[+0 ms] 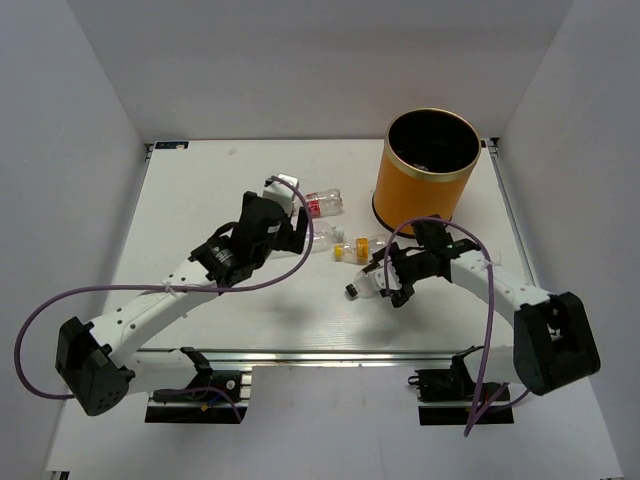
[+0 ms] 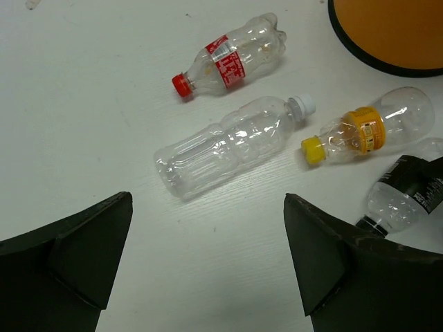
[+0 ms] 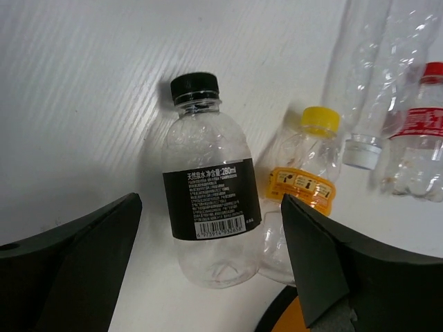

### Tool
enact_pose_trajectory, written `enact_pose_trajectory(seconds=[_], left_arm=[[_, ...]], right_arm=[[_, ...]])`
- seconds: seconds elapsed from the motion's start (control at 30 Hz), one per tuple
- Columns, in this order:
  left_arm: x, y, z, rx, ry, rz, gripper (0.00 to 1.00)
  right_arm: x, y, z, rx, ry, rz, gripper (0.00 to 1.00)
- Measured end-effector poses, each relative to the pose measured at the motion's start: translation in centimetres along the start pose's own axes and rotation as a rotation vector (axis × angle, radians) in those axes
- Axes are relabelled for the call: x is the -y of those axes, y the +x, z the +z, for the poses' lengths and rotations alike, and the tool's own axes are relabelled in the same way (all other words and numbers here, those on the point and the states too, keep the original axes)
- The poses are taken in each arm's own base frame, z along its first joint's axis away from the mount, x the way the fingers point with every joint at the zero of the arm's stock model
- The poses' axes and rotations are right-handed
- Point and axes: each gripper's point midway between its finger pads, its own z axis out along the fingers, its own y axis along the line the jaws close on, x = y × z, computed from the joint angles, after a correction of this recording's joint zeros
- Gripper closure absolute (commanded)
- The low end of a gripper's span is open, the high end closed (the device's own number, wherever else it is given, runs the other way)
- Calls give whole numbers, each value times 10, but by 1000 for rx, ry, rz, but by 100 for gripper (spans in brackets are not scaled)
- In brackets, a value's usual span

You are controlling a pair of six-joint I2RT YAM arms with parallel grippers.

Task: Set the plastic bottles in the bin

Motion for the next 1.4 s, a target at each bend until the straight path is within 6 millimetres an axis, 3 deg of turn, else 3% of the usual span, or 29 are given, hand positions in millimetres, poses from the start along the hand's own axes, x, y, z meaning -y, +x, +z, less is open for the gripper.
enact_pose_trajectory(seconds=[0.2,0.47,0.57,0.6,0.7,0.83,0.93,1.07,1.27,1.4], left_arm=[[-12,-5,-11,24,-44,-30,0],[-16,-1,-11,11,-57,9,0],[-11,7,-4,-22,-31,84,0],[-7,13,0,-42,-11,116,0],[5,34,11,-117,58,203,0],[17,61,20,-212,138,296,0],[20,73,23,-251,164,342,0],[18,79,26,-271,171,388,0],[16,79,32,-265,181,478,0],[15,87,44,-284,187,548,0]], right_arm=[[-5,22,20,-111,-90,12,20],[-15,49,37,-231,-190,50,29],[-10,53,39,-261,-205,48,43],[-9,53,40,-267,-208,49,57],[-8,53,39,-274,-221,60,82],[-18,46,32,-273,-242,106,93],[-18,29,11,-283,-209,175,95],[13,0,-29,-315,-59,263,98],[111,-41,-119,-352,447,334,93],[174,-52,-178,-354,787,386,92]])
